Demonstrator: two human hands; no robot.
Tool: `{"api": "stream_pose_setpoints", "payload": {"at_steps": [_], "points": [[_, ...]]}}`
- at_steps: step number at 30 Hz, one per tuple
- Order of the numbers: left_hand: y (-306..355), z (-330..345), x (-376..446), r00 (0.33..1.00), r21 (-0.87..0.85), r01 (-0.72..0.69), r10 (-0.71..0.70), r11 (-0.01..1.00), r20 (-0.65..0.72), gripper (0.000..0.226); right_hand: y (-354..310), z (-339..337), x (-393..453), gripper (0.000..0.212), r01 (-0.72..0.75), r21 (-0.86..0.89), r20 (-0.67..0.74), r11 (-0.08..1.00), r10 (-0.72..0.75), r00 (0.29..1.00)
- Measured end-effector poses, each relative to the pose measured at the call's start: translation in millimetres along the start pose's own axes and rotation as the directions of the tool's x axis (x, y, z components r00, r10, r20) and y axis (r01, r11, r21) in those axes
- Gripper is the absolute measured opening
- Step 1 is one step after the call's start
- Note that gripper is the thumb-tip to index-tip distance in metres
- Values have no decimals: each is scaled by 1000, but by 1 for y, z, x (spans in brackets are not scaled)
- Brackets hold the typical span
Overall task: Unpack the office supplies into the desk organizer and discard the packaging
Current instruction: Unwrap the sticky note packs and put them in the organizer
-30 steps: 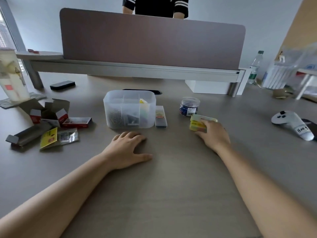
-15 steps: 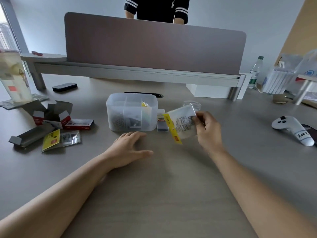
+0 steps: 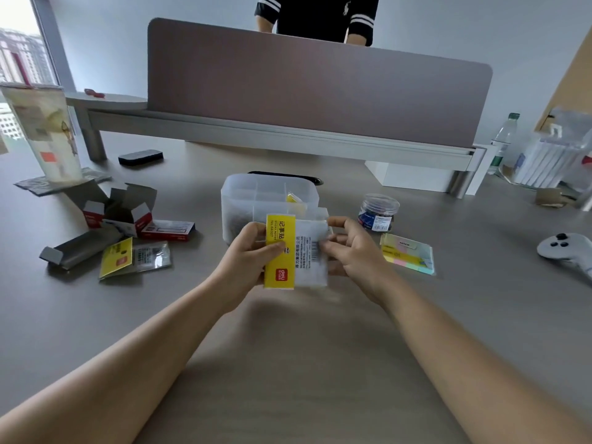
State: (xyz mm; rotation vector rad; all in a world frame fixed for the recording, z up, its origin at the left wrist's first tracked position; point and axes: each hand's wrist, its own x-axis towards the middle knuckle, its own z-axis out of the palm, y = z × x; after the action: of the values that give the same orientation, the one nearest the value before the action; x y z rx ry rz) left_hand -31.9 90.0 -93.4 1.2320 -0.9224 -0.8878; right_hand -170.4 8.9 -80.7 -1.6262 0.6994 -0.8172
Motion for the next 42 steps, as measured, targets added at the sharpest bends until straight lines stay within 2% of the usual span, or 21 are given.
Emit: {"api": "stream_pose_setpoints", "payload": {"at_steps": [2,7,13,16,19,25,30,33,35,39,42], "points": [[2,-5,0,1000,28,-29,29,999,-7,12,-1,3,5,23,43,-17,-39,999,-44,998],[4,-12,3,997,101,-68,72,993,-37,14,3,16,9,11,155,-164,-97,974,-172,980],[3,-17,5,993,153,-51,66,987,-95,8,5,21,9,26,216,-165,-123,962,-238,963],[5,-22,8,985,133,-44,65,990,-162,6,2,16,9,28,249,-268,-104,931,-284,953],[6,-24,7,982,122,-55,76,991,-174,11,0,12,10,27,214,-273,-48,938,-236,971],[8,-25,5,986,53,-49,57,997,-155,14,-5,10,11,25,120,11,17,993,-120,993],[10,-30,5,985,43,-41,47,998,-168,8,-7,11,12,26,54,114,70,992,-63,996],[6,-32,5,978,114,-61,82,992,-193,7,-4,15,14,15,20,108,73,994,-28,997],[4,-31,6,973,165,-82,114,983,-198,9,-1,19,15,7,7,63,15,998,-8,1000],[0,-23,6,966,208,-114,157,972,-207,10,3,31,18,23,4,-125,-117,992,-19,993],[-2,-21,6,961,209,-120,166,971,-221,11,1,33,17,31,5,-121,-147,993,-23,989]]}}
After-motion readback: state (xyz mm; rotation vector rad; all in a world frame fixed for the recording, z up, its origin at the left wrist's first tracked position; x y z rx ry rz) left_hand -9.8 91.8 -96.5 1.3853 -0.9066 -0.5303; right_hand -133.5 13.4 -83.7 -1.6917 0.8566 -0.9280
